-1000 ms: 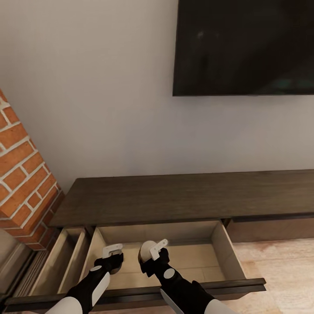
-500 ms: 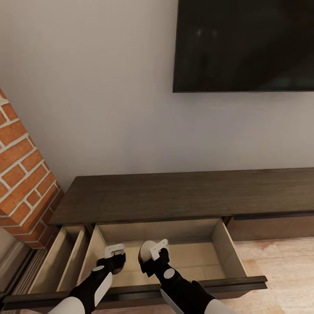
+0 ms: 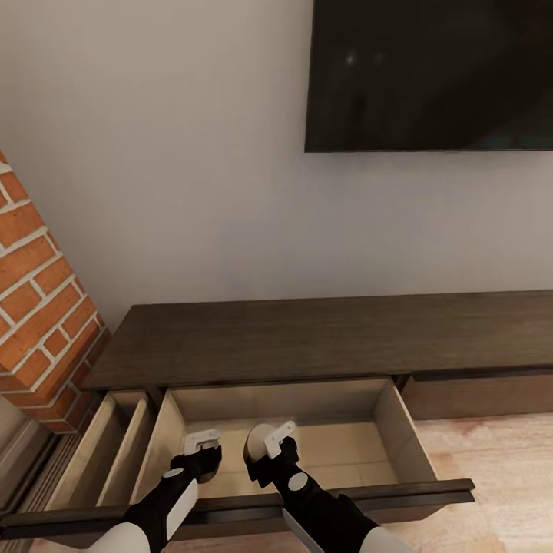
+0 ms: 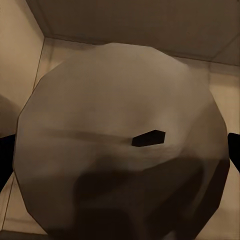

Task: Place each of the two pumpkins and all three candles from the living room inside a cabinet in the living room (use any cabinet), then make sure every cabinet is closed, and position the cauldron so it is next to a table in the living room.

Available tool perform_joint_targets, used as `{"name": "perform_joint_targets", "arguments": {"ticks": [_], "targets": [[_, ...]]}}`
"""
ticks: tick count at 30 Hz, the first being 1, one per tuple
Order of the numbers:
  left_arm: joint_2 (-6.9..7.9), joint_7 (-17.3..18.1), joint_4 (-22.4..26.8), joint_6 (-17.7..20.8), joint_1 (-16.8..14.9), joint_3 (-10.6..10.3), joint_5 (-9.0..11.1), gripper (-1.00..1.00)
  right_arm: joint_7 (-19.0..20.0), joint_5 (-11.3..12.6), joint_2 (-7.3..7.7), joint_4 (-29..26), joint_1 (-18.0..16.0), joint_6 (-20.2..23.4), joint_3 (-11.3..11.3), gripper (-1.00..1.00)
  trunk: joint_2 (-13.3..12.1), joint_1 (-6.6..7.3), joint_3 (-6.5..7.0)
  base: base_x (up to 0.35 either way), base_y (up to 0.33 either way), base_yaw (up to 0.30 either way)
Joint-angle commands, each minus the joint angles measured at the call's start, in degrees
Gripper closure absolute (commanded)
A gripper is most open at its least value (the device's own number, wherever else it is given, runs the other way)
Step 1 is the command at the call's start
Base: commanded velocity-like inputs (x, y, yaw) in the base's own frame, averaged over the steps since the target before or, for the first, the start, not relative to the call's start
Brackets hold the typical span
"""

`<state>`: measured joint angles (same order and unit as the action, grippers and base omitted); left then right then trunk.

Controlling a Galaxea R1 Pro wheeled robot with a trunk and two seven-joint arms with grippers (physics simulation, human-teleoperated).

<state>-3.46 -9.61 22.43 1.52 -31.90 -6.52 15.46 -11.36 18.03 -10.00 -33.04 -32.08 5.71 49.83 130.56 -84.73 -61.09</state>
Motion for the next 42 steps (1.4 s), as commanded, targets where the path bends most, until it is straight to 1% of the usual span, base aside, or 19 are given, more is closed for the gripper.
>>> {"name": "perform_joint_targets", "arguments": {"ticks": [1,7,14,18,26,42], "targets": [[0.01,0.0,0.0,0.0,0.0,0.0,-0.2,1.00,0.0,0.0,0.00,0.0,0.0,0.0,0.0,1.00,0.0,0.00,0.00,0.000,0.000,0.000],[0.16,0.1,0.0,0.1,0.0,0.1,-0.1,1.00,0.0,0.0,0.00,0.0,0.0,0.1,0.0,1.00,0.0,0.00,0.00,0.016,0.000,0.000],[0.47,0.1,0.0,0.3,0.0,0.2,0.0,1.00,0.0,0.0,0.00,0.0,0.0,0.1,0.0,1.00,0.0,0.00,0.00,0.263,0.000,0.000],[0.01,0.0,-0.6,0.1,0.1,0.0,-0.1,1.00,0.0,0.3,0.00,0.7,0.0,0.2,0.0,1.00,0.0,0.00,0.00,0.020,0.000,0.000],[-0.04,0.0,-1.1,0.1,0.2,-0.1,-0.1,1.00,-0.1,0.4,0.00,3.9,0.0,0.2,0.0,1.00,3.2,-1.76,-1.44,0.000,0.000,0.000],[0.04,0.0,-1.0,0.1,0.3,-0.1,-0.2,1.00,0.0,0.3,0.00,3.6,0.0,0.1,0.0,1.00,9.6,-5.27,-4.31,0.000,0.000,0.000]]}}
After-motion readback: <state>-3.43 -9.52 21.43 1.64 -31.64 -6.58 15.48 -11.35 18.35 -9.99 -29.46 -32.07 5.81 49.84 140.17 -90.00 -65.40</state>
